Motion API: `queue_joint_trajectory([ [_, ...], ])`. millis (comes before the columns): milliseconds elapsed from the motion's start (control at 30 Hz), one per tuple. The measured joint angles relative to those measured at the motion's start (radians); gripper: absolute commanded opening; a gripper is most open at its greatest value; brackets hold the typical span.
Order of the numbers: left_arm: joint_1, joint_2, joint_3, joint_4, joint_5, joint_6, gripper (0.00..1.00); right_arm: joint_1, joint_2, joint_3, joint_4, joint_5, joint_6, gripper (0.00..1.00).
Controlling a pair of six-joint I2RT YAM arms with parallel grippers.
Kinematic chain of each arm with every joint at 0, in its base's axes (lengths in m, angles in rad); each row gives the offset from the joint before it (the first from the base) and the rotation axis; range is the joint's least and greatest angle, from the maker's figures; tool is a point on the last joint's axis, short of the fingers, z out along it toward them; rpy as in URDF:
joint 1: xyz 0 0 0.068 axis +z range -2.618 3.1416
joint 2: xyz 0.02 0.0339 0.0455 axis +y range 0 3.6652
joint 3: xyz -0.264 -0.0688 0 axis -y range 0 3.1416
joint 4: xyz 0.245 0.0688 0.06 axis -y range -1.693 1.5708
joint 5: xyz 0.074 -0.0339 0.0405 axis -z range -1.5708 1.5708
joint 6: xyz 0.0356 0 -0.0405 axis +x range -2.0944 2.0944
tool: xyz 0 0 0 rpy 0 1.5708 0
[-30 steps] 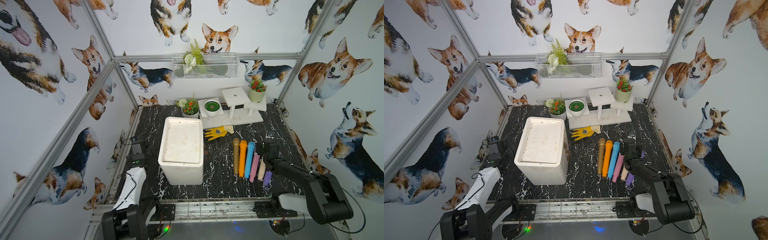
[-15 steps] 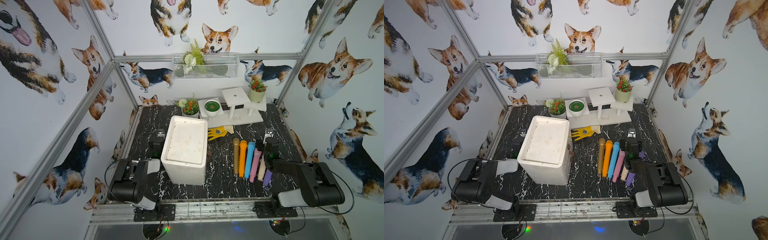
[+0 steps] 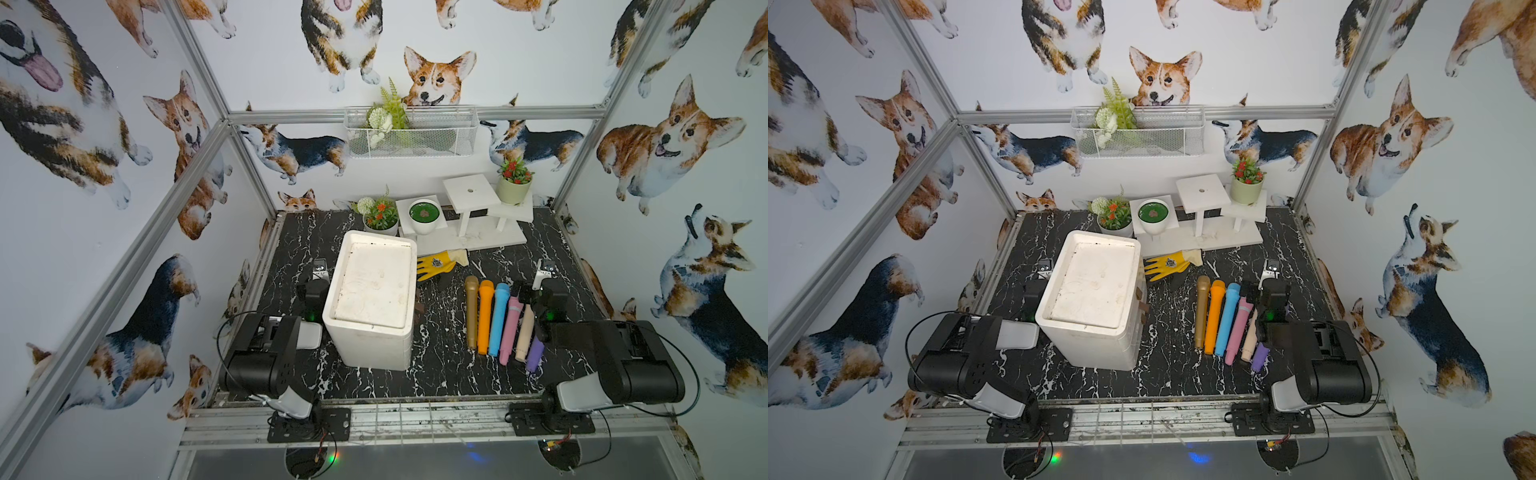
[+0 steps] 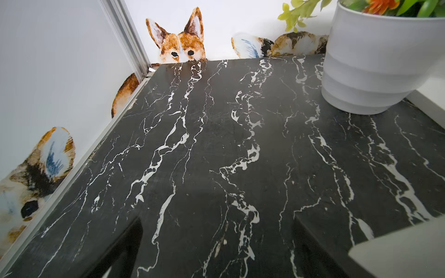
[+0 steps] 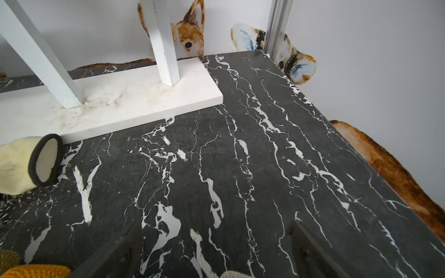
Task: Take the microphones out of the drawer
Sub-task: Reset both arms
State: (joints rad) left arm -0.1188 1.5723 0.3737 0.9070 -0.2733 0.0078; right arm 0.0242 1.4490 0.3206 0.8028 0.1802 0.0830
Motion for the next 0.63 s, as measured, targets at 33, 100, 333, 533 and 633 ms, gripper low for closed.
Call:
queue_joint_trajectory([
  [33, 0.000, 0.000, 0.000, 0.000, -0.002, 0.000, 1.00, 0.000, -0.002, 0.000, 0.002, 0.000, 0.000, 1.00],
  [100, 0.000, 0.000, 0.000, 0.000, -0.002, 0.000, 1.00, 0.000, 0.002, 0.000, 0.006, 0.000, 0.000, 1.00],
  [333, 0.001, 0.000, 0.000, 0.000, -0.002, 0.000, 1.00, 0.000, 0.000, 0.000, 0.002, -0.006, 0.000, 1.00],
  [533, 0.018, 0.005, 0.019, -0.014, 0.021, -0.001, 1.00, 0.000, 0.000, 0.000, 0.002, -0.008, 0.000, 1.00],
  [633, 0.044, 0.007, 0.031, -0.020, 0.035, -0.011, 1.00, 0.000, 0.002, 0.000, 0.002, -0.008, 0.000, 1.00],
])
